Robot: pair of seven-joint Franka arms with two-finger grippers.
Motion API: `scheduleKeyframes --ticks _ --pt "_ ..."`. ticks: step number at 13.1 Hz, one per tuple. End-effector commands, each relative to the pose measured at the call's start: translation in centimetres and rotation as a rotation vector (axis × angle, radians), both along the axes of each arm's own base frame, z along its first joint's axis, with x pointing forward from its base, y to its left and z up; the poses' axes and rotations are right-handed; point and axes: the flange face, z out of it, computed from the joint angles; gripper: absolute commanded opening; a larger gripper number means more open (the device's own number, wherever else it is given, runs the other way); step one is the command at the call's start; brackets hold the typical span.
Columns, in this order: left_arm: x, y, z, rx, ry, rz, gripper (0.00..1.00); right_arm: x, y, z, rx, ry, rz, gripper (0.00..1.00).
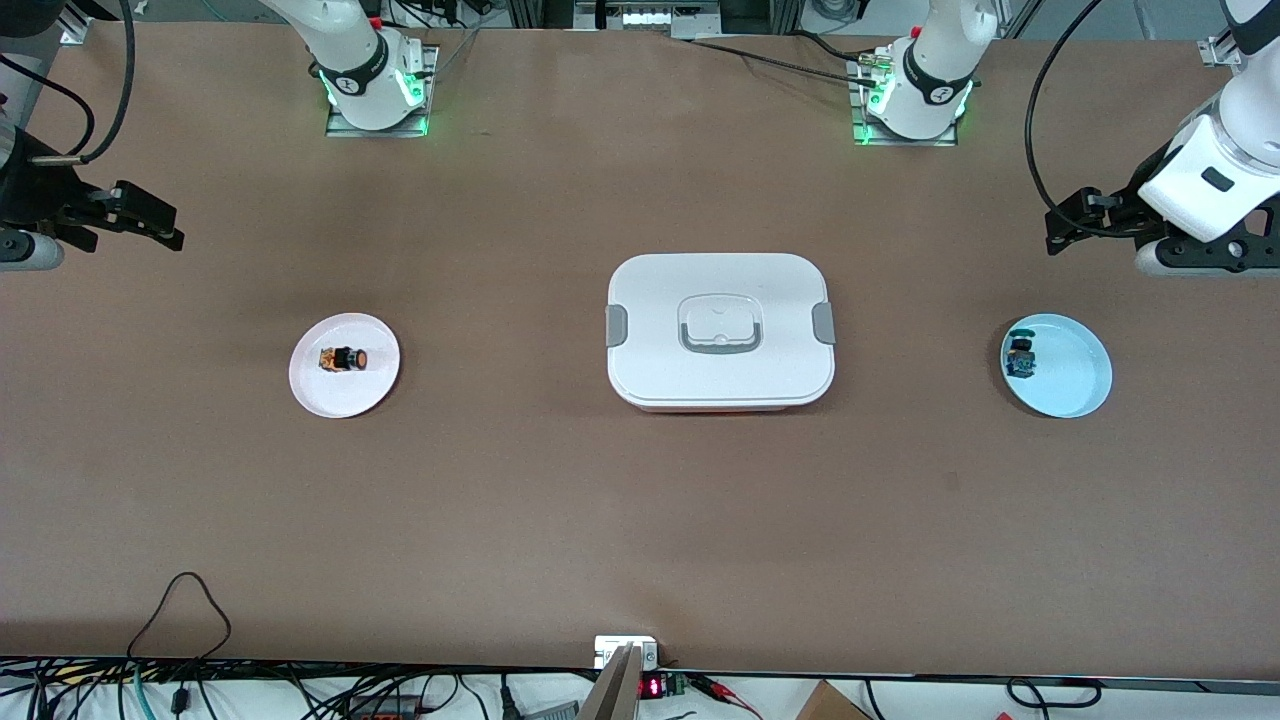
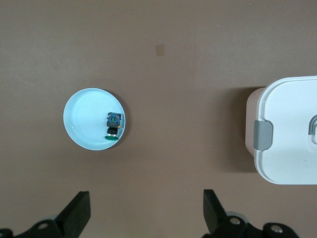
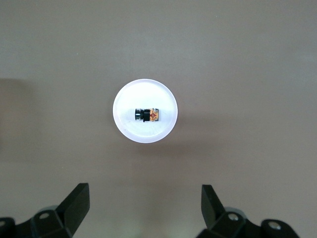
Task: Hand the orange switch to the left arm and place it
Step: 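Lower the right gripper over the orange switch on the white plate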
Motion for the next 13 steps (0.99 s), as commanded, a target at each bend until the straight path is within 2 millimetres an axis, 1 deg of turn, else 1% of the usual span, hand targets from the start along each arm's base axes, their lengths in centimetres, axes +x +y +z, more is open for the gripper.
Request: scheduleKeyframes --ticks 1,2,4,5,7,9,11,13 --pt "0.3 0.1 0.6 0.007 0.005 -0.007 1.00 -0.8 0.1 0.5 0.014 -0.002 0.004 1.00" --pt "0.3 0.1 0.6 0.007 0.005 -0.007 1.00 -0.8 0.1 0.7 0.015 -0.008 0.002 1.00" --pt "0.3 0.1 0.6 0.007 0.005 -0.007 1.00 -0.4 0.2 0.3 0.014 -0.008 0.003 1.00" --pt "0.3 0.1 0.6 0.007 0.005 -0.007 1.00 -0.3 0.3 0.0 0.013 -0.004 0.005 1.00" --pt "0.3 0.1 0.6 0.006 0.003 -0.007 1.00 0.3 0.8 -1.3 0.008 0.024 0.016 1.00" --pt "0.3 0.1 0.6 0.006 0.003 -0.007 1.00 1.5 0.9 -3.4 -0.007 0.045 0.015 1.00" --pt "0.3 0.1 0.5 0.007 0.008 -0.009 1.00 2.5 2.0 -5.6 -0.015 0.069 0.023 1.00" --pt "0.2 0.1 0.5 0.007 0.011 -0.007 1.00 4.3 2.5 -8.5 -0.023 0.053 0.030 1.00"
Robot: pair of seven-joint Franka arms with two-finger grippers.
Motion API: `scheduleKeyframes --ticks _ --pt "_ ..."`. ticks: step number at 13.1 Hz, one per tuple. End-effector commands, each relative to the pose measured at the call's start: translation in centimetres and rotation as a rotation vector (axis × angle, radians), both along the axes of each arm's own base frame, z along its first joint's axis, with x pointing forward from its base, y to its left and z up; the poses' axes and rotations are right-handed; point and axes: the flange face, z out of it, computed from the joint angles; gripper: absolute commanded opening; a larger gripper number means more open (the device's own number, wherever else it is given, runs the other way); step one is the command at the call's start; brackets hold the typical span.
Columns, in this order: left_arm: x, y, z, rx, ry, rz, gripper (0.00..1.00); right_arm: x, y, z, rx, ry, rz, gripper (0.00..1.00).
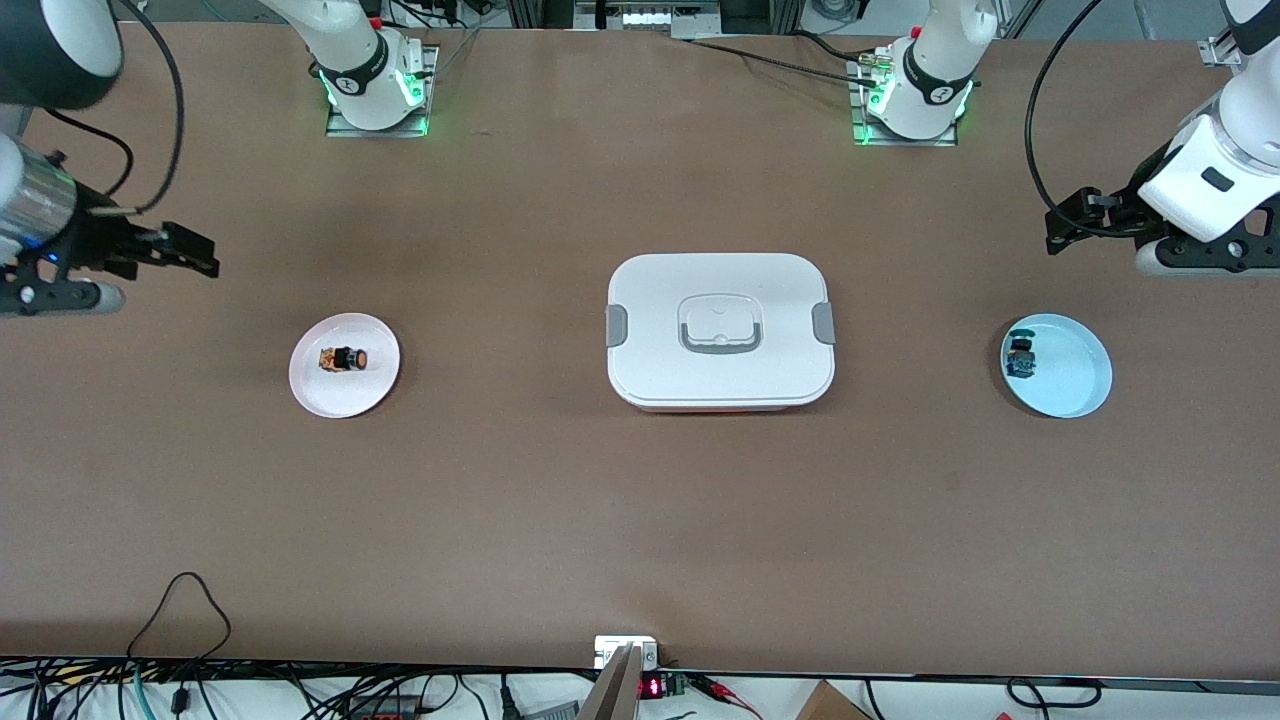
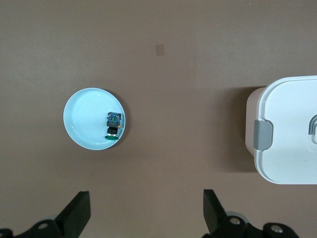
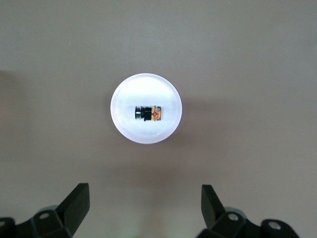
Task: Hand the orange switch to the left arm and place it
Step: 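Lower the right gripper over the orange switch on the white plate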
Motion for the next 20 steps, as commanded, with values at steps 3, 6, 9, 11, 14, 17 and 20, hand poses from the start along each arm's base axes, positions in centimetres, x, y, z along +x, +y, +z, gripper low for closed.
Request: scheduleKeyframes --ticks 3,6,9,11,14,17,20 --pt "0.3 0.1 0.6 0.007 0.007 -0.007 1.00 3.0 0.8 -6.8 -0.017 0.024 -0.004 1.00" --pt "0.3 0.1 0.6 0.007 0.007 -0.007 1.00 2.3 1.3 -12.1 -0.009 0.025 0.001 1.00" --pt "0.3 0.1 0.6 0.007 0.007 -0.007 1.00 0.4 1.4 -18.3 -0.004 -0.025 0.007 1.00" --pt "0.3 0.1 0.6 0.007 0.007 -0.007 1.00 -1.2 1.5 -20.8 -0.001 -0.057 0.011 1.00" --pt "0.3 0.1 0.6 0.007 0.007 -0.007 1.00 -2.1 1.5 -23.7 -0.003 -0.080 0.013 1.00" --pt "0.3 0.1 0.6 0.007 0.007 -0.009 1.00 -2.3 1.4 -26.7 -0.011 -0.037 0.015 1.00" --pt "0.3 0.2 0.6 0.007 0.007 -0.007 1.00 -2.4 1.5 -29.3 -0.015 -0.041 0.032 1.00"
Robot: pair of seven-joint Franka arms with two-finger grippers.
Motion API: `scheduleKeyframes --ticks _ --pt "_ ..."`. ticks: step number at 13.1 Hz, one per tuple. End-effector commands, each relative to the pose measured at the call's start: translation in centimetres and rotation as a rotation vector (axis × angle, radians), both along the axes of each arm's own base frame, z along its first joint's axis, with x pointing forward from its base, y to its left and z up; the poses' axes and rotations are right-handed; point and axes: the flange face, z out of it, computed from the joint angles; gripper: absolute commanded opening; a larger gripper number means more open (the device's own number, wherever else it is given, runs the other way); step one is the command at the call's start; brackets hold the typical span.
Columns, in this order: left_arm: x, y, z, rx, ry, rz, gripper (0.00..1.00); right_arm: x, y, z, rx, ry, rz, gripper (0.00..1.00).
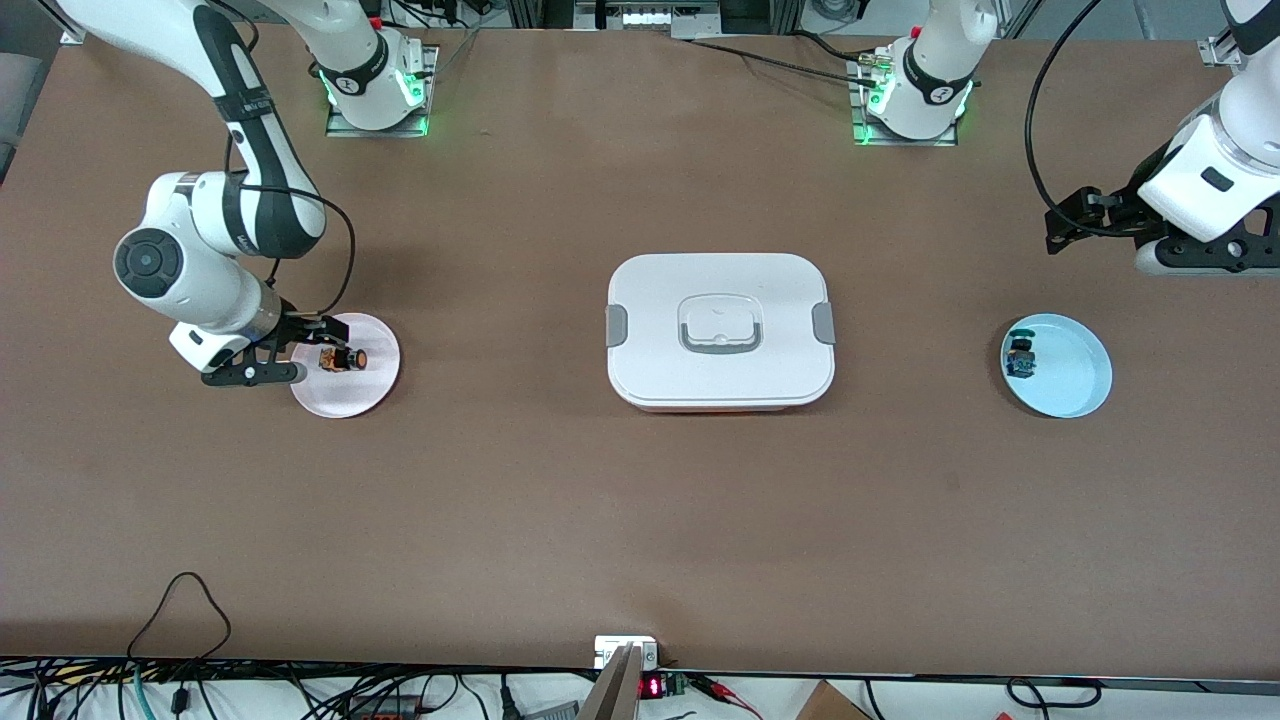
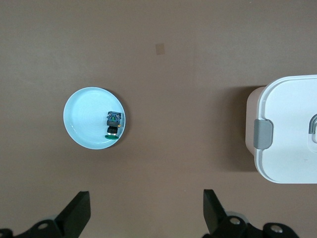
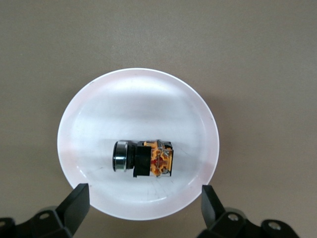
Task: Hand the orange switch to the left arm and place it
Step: 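Close the right gripper on the orange switch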
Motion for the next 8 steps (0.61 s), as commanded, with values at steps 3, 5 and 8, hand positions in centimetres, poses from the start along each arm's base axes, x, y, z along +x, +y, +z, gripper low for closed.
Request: scheduleKeyframes --ticks 3,5,8 --pt "0.3 0.2 0.6 0.006 0.005 -0.007 1.00 -0.3 0.7 -3.6 0.009 0.004 0.001 1.00" --pt "0.3 0.2 0.6 0.007 0.005 -0.006 1.00 -0.3 1.2 -4.4 0.021 0.002 -0.005 1.00" --pt "0.3 0.2 0.6 0.006 0.005 -0.007 1.00 -0.3 0.9 -5.7 0.019 -0.006 -0.010 1.00"
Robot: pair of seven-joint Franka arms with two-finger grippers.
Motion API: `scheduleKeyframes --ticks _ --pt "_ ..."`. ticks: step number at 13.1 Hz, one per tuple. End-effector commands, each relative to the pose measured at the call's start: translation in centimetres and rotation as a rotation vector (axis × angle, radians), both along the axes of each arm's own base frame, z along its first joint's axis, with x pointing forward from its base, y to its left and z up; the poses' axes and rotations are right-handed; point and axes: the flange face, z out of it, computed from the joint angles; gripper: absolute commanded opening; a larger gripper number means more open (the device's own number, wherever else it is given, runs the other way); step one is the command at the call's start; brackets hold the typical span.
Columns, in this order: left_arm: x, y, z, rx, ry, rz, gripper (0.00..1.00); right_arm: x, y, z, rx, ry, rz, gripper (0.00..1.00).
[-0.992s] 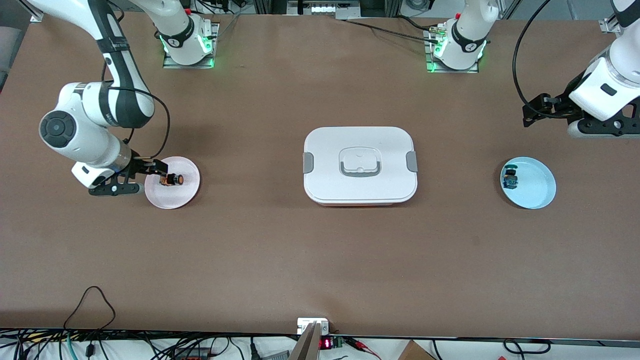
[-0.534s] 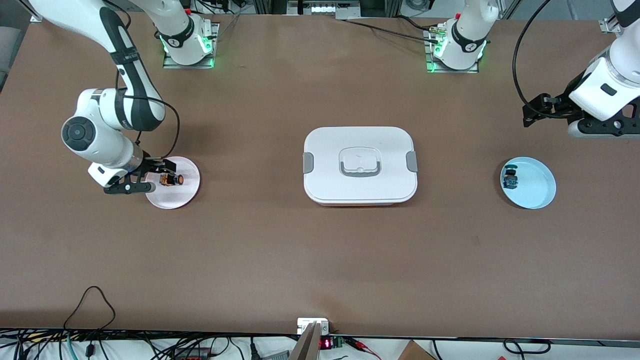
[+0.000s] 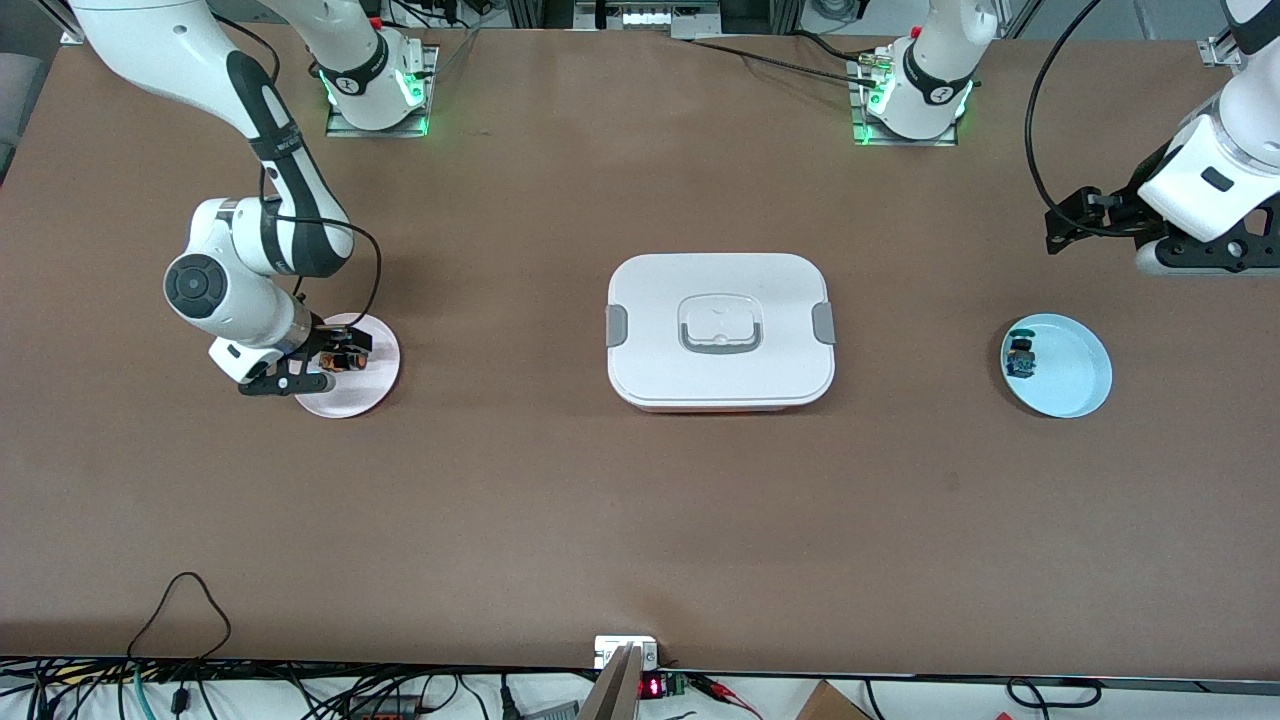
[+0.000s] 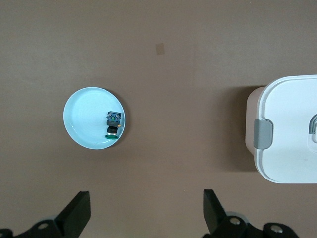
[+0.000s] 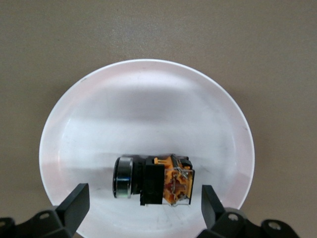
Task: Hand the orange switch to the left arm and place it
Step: 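Close the right gripper on the orange switch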
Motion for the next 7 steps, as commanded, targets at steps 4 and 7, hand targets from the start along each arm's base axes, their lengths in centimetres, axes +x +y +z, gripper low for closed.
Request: scheduleKeyframes --ticks 4,7 --pt "0.3 0.3 0.6 0.006 0.005 -0.006 1.00 0.1 -0.2 -1.5 0.007 -0.027 0.000 1.00" --pt "0.3 0.2 0.6 0.006 0.005 -0.007 1.00 0.1 -0.3 -2.0 0.017 -0.035 -0.021 1.00"
